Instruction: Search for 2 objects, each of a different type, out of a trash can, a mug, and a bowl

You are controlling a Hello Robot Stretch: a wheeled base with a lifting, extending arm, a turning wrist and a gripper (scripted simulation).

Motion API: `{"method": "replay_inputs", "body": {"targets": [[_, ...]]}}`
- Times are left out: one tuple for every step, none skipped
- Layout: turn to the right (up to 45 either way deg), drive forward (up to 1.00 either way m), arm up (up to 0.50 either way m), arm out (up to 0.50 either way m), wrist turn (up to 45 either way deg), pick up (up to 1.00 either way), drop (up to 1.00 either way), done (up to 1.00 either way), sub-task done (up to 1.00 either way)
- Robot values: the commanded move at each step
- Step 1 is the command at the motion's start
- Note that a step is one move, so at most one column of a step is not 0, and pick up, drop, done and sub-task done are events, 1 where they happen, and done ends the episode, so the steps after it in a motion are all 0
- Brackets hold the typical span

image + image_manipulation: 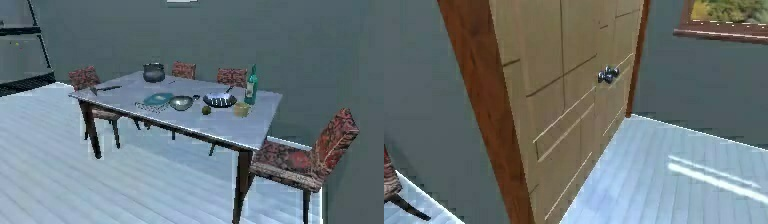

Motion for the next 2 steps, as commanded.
{"method": "replay_inputs", "body": {"targets": [[0.0, 0.55, 0.00, 0.00, 0.0, 0.00, 0.00, 0.00, 0.00], [21.0, 0.00, 0.00, 0.00, 0.0, 0.00, 0.00, 0.00, 0.00]]}}
